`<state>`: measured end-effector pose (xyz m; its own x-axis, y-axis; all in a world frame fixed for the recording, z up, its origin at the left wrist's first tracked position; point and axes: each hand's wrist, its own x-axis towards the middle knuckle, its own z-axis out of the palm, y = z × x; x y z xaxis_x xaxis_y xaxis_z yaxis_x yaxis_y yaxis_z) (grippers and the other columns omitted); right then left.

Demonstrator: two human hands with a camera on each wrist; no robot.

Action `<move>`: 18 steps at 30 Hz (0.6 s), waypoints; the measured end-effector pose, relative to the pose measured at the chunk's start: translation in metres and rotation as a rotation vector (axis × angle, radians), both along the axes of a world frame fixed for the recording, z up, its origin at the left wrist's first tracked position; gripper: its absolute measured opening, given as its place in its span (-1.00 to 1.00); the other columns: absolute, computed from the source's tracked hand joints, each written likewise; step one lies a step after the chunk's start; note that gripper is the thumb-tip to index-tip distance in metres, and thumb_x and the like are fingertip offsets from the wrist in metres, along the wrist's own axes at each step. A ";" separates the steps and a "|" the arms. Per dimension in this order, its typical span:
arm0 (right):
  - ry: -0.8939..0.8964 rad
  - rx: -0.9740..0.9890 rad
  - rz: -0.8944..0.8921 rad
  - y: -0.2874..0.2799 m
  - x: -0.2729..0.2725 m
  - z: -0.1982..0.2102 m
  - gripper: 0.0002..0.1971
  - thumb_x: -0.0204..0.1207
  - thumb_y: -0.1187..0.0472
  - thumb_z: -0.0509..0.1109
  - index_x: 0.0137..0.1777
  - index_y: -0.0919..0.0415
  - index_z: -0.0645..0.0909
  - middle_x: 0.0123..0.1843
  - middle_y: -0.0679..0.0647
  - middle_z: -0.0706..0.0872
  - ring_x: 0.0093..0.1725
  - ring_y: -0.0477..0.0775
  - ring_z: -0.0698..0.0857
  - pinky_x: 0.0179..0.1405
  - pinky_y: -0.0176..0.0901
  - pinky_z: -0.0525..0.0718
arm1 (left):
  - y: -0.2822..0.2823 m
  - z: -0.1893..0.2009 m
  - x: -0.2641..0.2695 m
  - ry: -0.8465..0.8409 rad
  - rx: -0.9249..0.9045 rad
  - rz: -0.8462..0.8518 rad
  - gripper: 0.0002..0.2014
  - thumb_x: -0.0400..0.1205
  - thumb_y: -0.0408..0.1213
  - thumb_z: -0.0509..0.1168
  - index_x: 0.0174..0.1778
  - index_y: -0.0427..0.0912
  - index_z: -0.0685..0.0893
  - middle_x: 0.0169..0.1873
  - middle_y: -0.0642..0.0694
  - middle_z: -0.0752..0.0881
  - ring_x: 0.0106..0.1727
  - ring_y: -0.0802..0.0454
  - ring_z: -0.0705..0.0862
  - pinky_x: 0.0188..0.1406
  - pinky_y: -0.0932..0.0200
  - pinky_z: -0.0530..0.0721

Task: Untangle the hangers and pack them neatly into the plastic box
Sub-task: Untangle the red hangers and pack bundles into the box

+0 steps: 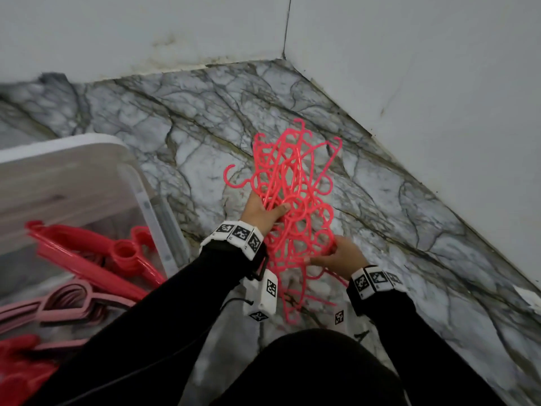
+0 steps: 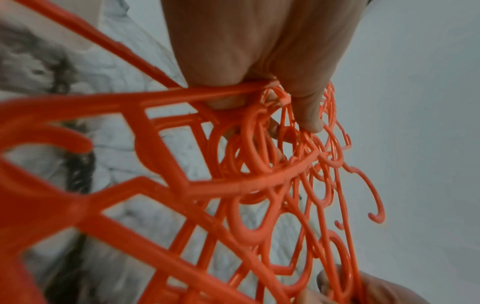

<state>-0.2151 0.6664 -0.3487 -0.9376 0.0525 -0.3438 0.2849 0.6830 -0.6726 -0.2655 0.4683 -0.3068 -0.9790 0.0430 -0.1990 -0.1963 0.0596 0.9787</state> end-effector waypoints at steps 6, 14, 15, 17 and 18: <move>0.196 0.046 0.052 -0.013 -0.030 0.121 -0.60 0.18 -0.07 0.68 -0.39 -0.04 0.45 -0.52 -0.17 0.55 -0.48 -0.17 0.54 -0.47 -0.30 0.40 | -0.020 0.097 -0.027 0.115 0.085 0.018 -0.51 0.57 -0.35 0.42 0.33 -0.50 0.44 0.07 -0.43 0.70 -0.12 -0.21 0.73 -0.19 -0.10 0.78; 0.381 -0.076 0.277 -0.118 -0.040 0.263 -0.59 0.23 0.08 0.67 -0.24 0.05 0.41 -0.37 0.23 0.76 -0.54 0.12 0.69 -0.60 -0.09 0.66 | -0.142 0.228 -0.006 0.318 0.090 0.163 -0.57 0.50 -0.16 0.51 0.12 -0.42 0.65 -0.15 -0.31 0.77 -0.21 -0.20 0.73 -0.32 -0.03 0.71; 0.408 -0.081 0.318 -0.138 -0.039 0.273 -0.58 0.22 0.06 0.67 -0.24 0.01 0.40 -0.35 0.23 0.76 -0.51 0.14 0.71 -0.58 -0.06 0.68 | -0.161 0.239 0.003 0.347 0.109 0.183 -0.64 0.51 -0.19 0.50 0.08 -0.37 0.65 -0.27 -0.19 0.79 -0.32 -0.13 0.75 -0.46 0.08 0.70; 0.450 -0.090 0.390 -0.179 -0.034 0.286 -0.59 0.21 0.04 0.68 -0.22 -0.03 0.43 -0.28 0.24 0.77 -0.42 0.21 0.74 -0.47 0.04 0.71 | -0.198 0.256 0.022 0.383 0.135 0.239 -0.71 0.54 -0.26 0.47 0.09 -0.31 0.62 -0.39 -0.04 0.79 -0.44 0.04 0.76 -0.61 0.22 0.65; 0.463 -0.092 0.417 -0.200 -0.031 0.290 -0.59 0.20 0.03 0.68 -0.16 0.00 0.47 -0.26 0.23 0.77 -0.39 0.23 0.76 -0.43 0.07 0.72 | -0.216 0.262 0.032 0.397 0.130 0.280 -0.72 0.53 -0.27 0.47 0.09 -0.29 0.63 -0.41 -0.01 0.79 -0.45 0.07 0.76 -0.63 0.23 0.64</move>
